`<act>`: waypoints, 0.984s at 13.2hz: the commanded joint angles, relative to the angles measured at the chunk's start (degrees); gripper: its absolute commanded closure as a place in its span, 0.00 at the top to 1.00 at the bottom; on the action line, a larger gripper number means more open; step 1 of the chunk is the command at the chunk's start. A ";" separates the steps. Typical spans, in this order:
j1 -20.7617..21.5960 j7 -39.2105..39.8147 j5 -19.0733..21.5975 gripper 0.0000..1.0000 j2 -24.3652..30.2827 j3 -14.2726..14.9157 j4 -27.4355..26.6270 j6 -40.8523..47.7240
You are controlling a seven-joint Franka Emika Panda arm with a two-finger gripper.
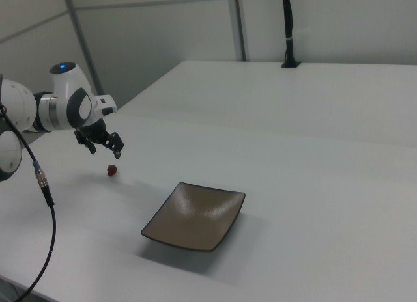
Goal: Strawberries on a ceramic plate
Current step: 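Lower the gripper over the strawberry and close on it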
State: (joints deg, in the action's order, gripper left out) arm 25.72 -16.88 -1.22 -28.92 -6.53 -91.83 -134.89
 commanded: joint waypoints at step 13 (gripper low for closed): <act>1.35 -0.61 -7.13 0.30 -6.68 0.47 1.39 -4.94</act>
State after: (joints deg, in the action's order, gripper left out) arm 26.43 -16.90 -7.35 -34.95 -6.53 -91.61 -138.95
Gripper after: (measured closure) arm 0.326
